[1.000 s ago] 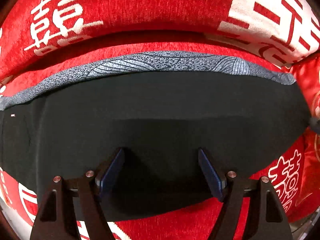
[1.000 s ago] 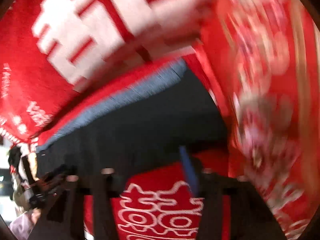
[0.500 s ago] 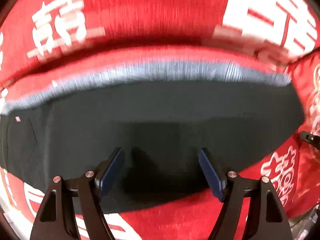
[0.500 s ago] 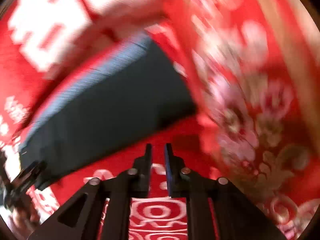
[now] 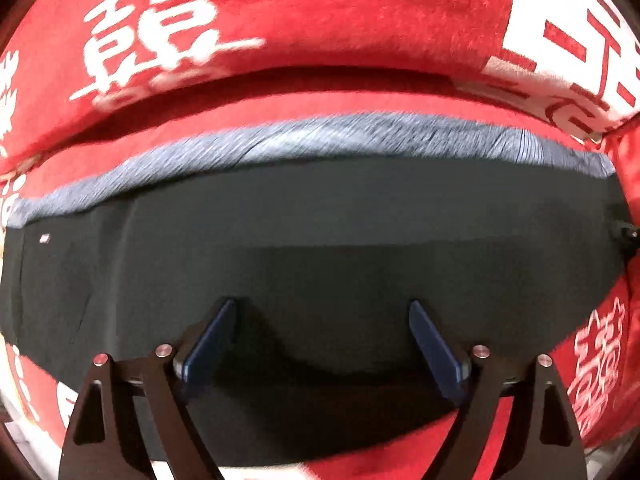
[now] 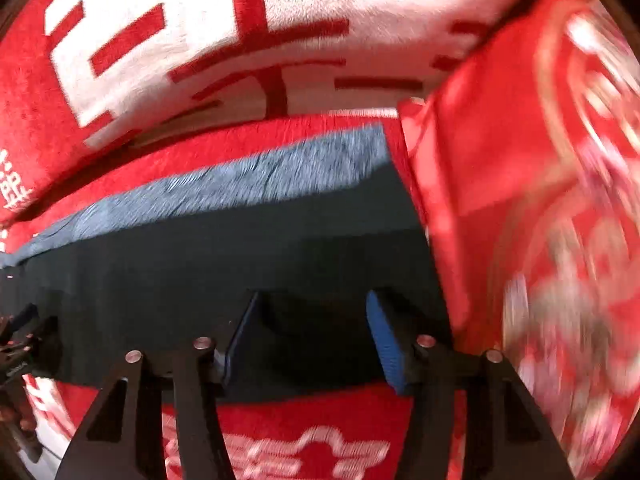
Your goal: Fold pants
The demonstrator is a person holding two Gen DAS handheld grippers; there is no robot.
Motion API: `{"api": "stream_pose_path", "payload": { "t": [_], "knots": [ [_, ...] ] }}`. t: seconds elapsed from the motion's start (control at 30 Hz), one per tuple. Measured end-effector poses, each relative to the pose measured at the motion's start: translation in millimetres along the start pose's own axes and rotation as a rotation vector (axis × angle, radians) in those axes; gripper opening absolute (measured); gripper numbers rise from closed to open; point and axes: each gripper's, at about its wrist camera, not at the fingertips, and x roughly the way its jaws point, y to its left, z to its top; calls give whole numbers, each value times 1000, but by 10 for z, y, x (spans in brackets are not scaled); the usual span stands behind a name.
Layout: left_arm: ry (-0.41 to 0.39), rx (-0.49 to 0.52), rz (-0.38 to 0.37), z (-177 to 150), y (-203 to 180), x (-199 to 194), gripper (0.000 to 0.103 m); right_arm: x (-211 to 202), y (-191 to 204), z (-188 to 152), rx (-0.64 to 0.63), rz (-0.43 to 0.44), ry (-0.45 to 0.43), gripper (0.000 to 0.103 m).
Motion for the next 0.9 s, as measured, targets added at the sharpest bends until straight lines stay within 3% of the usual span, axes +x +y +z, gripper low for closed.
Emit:
{"api": "stream_pose_path", "payload": {
  "t": [0.13, 0.27, 0.3, 0.4, 0.5, 0.57, 0.6, 0.67, 0.83, 0.9],
  "knots": [
    [-1, -53, -11, -184, 489, -236, 89, -215, 377, -299, 34, 160, 23, 58],
    [-32, -91, -5, -219, 1207, -435, 89, -279, 1374, -555, -45, 355, 56, 58],
    [-36, -89, 3, -213, 1374, -457, 89, -274, 1691, -654, -49, 442, 79, 58],
    [-37, -78, 72, -182, 1939, -480, 89, -97, 2418, -970, -24, 612, 152, 58],
    [-47, -66, 157, -214, 2496, -406, 89, 141, 2971, -1323, -9, 666, 230, 58],
    [-2, -78, 213, -264, 2857, -251, 89, 313, 3175, -1447, 40, 694, 252, 58],
    [13, -91, 217, -257, 3004, -194, 89, 380, 3233, -1480, 68, 701, 251, 58],
    [-4, -125, 129, -401, 3253, -151, 90, 485, 3299, -1523, 118, 710, 237, 55],
    [-48, -87, 126, -478, 3185, -203, 91, 545, 3206, -1476, 240, 757, 231, 49],
    [-59, -85, 119, -525, 3117, -254, 91, 652, 3198, -1425, 284, 736, 260, 28]
  ]
}}
